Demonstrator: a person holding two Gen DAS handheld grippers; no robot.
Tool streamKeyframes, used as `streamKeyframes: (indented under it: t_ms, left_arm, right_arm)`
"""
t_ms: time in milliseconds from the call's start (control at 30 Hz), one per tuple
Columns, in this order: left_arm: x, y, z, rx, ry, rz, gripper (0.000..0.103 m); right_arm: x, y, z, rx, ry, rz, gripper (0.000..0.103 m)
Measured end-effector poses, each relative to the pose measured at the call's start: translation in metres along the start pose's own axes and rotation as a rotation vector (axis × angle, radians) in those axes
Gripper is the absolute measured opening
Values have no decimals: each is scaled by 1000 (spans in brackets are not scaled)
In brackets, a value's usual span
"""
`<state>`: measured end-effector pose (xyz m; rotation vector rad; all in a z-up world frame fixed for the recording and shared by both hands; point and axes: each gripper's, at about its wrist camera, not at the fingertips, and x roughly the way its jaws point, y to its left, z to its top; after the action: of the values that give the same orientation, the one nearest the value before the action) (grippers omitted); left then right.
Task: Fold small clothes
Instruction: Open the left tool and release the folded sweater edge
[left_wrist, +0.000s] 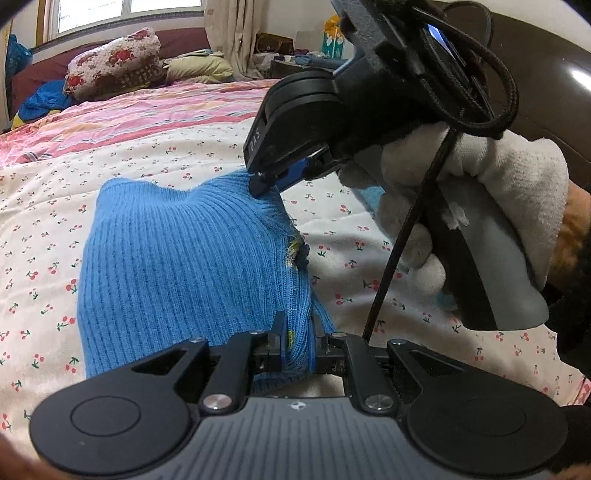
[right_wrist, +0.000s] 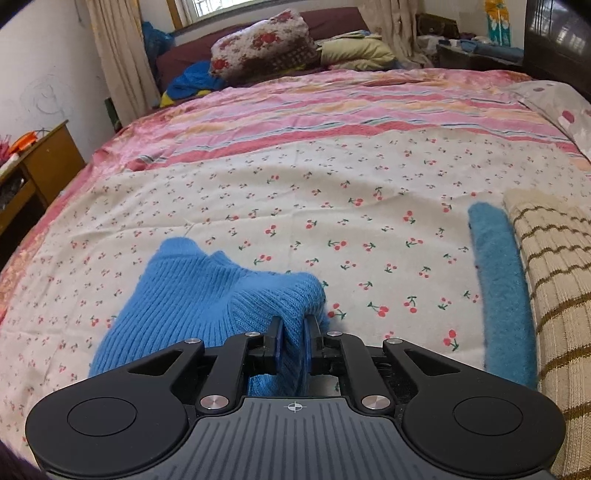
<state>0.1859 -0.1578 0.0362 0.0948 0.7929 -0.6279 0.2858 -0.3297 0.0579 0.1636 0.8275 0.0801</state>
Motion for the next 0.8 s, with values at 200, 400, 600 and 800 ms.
streamKeyframes:
  t_ms: [200, 400, 600, 800]
  left_arm:
    - [-5, -2, 0, 2, 3, 1, 18]
    - [-12, -3, 1, 10, -3, 16, 18]
    - [-22, -5, 0, 18, -16, 17, 18]
    - [-29, -4, -2, 20, -22, 24, 18]
  right_arm:
    - [-3, -3, 4, 39, -32, 5, 17]
    - [-10, -4, 9, 34, -59, -39, 18]
    - [-29, -2, 8, 21, -82, -37, 18]
    - [-55, 11, -5, -28, -96, 21, 18]
